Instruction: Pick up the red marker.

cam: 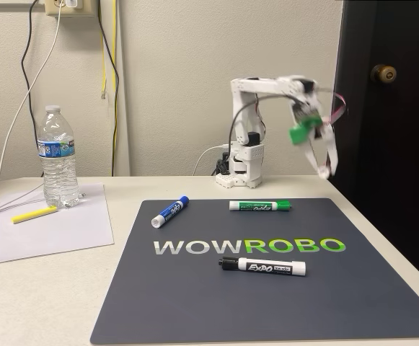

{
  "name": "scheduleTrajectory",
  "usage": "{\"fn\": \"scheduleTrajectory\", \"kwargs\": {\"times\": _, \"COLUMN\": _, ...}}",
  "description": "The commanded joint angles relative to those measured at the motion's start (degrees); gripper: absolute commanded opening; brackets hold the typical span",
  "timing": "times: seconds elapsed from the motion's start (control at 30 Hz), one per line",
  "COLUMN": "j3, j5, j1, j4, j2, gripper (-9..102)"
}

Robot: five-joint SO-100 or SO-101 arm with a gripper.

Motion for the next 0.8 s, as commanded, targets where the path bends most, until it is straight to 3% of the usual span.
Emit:
{"fn": "scheduleTrajectory", "kwargs": {"times": 0.0, "j3": -2.1, "j5": 3.5, "j1": 5.3, "j4": -3.0, "j2": 6.8, "gripper": 3}}
{"fn": "scheduleTrajectory", "kwargs": {"times": 0.4, "j3": 2.5, "j5": 11.7, "j1": 26.6, "j4": -18.8, "j2": 15.8, "gripper": 3}}
{"fn": "scheduleTrajectory", "kwargs": {"times": 0.57, "j3": 10.3, "j5": 14.2, "j1": 29.8, "j4": -27.2, "j2": 18.8, "gripper": 3}}
{"fn": "scheduleTrajectory", "kwargs": {"times": 0.77, "j3": 15.3, "j5": 18.0, "j1": 31.0, "j4": -31.6, "j2": 20.0, "gripper": 3}}
